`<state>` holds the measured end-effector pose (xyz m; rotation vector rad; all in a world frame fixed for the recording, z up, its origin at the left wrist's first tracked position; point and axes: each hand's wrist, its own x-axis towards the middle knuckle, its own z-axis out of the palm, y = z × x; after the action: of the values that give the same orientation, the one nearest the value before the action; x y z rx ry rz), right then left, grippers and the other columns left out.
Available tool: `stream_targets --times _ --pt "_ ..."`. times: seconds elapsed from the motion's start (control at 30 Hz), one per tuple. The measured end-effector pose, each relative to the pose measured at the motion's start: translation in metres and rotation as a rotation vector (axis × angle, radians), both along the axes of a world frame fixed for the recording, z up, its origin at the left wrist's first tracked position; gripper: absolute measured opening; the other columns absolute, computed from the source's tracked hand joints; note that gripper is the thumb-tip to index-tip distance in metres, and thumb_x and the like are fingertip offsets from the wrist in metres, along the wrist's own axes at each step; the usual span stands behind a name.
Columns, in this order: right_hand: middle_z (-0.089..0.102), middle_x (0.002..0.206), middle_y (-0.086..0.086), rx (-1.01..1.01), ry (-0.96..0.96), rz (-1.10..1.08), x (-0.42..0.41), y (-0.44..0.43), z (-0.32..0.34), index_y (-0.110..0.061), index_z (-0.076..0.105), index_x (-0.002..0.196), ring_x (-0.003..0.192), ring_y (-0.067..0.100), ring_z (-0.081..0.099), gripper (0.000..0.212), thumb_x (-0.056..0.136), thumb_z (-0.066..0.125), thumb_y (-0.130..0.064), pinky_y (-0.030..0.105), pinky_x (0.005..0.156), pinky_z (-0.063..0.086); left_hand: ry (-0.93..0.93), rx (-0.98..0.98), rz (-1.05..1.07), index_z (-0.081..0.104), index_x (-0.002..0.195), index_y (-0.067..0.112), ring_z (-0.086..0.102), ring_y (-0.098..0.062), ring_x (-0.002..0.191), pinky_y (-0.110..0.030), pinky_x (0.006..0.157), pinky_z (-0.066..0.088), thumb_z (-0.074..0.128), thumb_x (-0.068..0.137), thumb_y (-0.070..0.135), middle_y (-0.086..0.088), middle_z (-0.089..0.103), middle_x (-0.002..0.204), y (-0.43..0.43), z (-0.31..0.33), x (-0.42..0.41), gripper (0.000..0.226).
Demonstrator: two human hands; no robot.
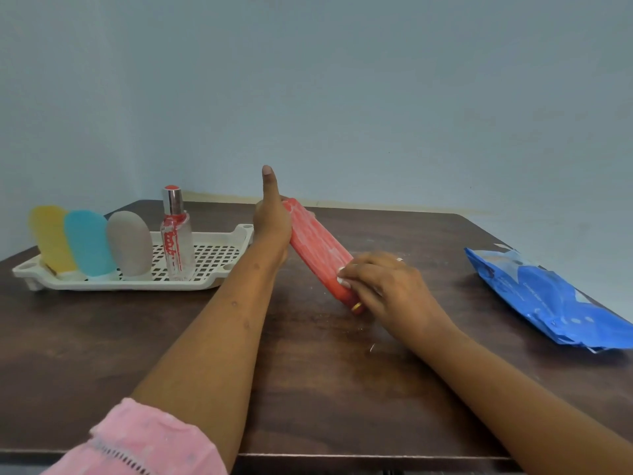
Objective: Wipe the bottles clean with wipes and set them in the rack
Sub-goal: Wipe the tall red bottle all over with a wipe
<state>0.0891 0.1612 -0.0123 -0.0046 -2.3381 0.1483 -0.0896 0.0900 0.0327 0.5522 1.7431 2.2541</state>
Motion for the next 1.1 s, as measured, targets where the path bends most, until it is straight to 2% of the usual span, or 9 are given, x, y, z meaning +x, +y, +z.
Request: stream_targets --times 0.07,0.2,0.37,0.43,0.57,0.73,0.9,1.03,1.1 --pt "0.071 0.092 -0.001 -0.084 0.030 -0.020 -0.001 0.004 0.001 -0.013 0.074 0.092 0.090 0.009 0.057 0.013 0.084 0.064 -0.016 0.008 0.081 0.034 0.026 0.037 -0.022 0.053 0.076 0.012 0.066 -0.031 0.076 -0.043 0.082 0.055 0.021 0.083 0.079 -0.018 0.068 0.080 -0.001 0.002 0.002 0.075" --pt "0.072 0.091 -0.002 -0.337 0.109 -0.118 -0.003 0.014 -0.001 -0.015 0.075 0.094 0.086 0.009 0.063 0.012 0.084 0.069 -0.015 0.001 0.075 0.036 0.071 0.078 -0.036 0.051 0.075 0.013 0.066 -0.029 0.077 -0.044 0.082 0.056 0.020 0.089 0.072 -0.020 0.066 0.084 -0.001 0.003 0.002 0.068" --pt "0.071 0.090 -0.005 -0.298 0.121 -0.060 0.001 0.007 0.000 -0.012 0.076 0.092 0.084 -0.001 0.057 0.011 0.082 0.071 -0.011 -0.002 0.075 0.036 0.091 0.145 -0.065 0.052 0.069 0.013 0.067 -0.023 0.065 -0.039 0.075 0.055 0.021 0.093 0.067 -0.007 0.067 0.063 -0.001 0.003 0.002 0.066" --pt "0.070 0.091 -0.008 -0.393 0.109 -0.100 0.000 0.010 0.001 -0.016 0.075 0.095 0.081 -0.001 0.059 0.013 0.084 0.070 -0.017 -0.002 0.073 0.036 0.084 0.164 -0.070 0.052 0.068 0.014 0.066 -0.020 0.062 -0.034 0.069 0.056 0.021 0.095 0.063 0.000 0.065 0.054 -0.001 0.004 0.002 0.064" --pt "0.066 0.086 -0.017 -0.576 0.104 -0.164 -0.004 0.015 0.002 -0.021 0.074 0.098 0.081 -0.012 0.055 0.014 0.086 0.067 -0.021 -0.003 0.071 0.036 0.084 0.224 -0.109 0.051 0.067 0.011 0.066 -0.017 0.055 -0.029 0.060 0.053 0.021 0.097 0.060 0.002 0.062 0.049 -0.002 0.004 0.002 0.064" --pt "0.069 0.089 -0.014 -0.465 0.144 -0.086 0.000 0.006 0.003 -0.019 0.075 0.095 0.084 -0.003 0.060 0.013 0.083 0.070 -0.019 0.000 0.075 0.038 0.098 0.270 -0.197 0.052 0.067 0.009 0.065 -0.017 0.052 -0.029 0.061 0.053 0.020 0.097 0.059 0.001 0.061 0.048 -0.003 0.005 0.004 0.067" --pt "0.071 0.095 -0.008 -0.545 0.126 -0.131 -0.002 0.011 0.004 -0.018 0.074 0.099 0.088 -0.001 0.060 0.015 0.086 0.067 -0.019 -0.001 0.076 0.038 0.098 0.296 -0.228 0.052 0.066 0.009 0.063 -0.017 0.051 -0.030 0.061 0.052 0.020 0.098 0.058 0.001 0.060 0.048 -0.003 0.007 0.006 0.067" --pt "0.071 0.093 -0.004 -0.231 0.150 -0.025 0.003 0.004 0.005 -0.013 0.075 0.095 0.087 0.003 0.061 0.013 0.084 0.068 -0.015 0.009 0.079 0.043 0.105 0.277 -0.231 0.053 0.067 0.009 0.064 -0.017 0.053 -0.030 0.060 0.053 0.019 0.097 0.059 0.001 0.061 0.049 -0.003 0.007 0.008 0.067" --pt "0.071 0.094 -0.005 -0.286 0.125 -0.054 0.003 0.007 0.006 -0.016 0.074 0.097 0.088 0.002 0.060 0.014 0.085 0.068 -0.017 0.005 0.079 0.041 0.098 0.274 -0.233 0.052 0.068 0.009 0.064 -0.017 0.052 -0.030 0.060 0.053 0.020 0.097 0.060 0.000 0.061 0.049 -0.003 0.007 0.008 0.067"
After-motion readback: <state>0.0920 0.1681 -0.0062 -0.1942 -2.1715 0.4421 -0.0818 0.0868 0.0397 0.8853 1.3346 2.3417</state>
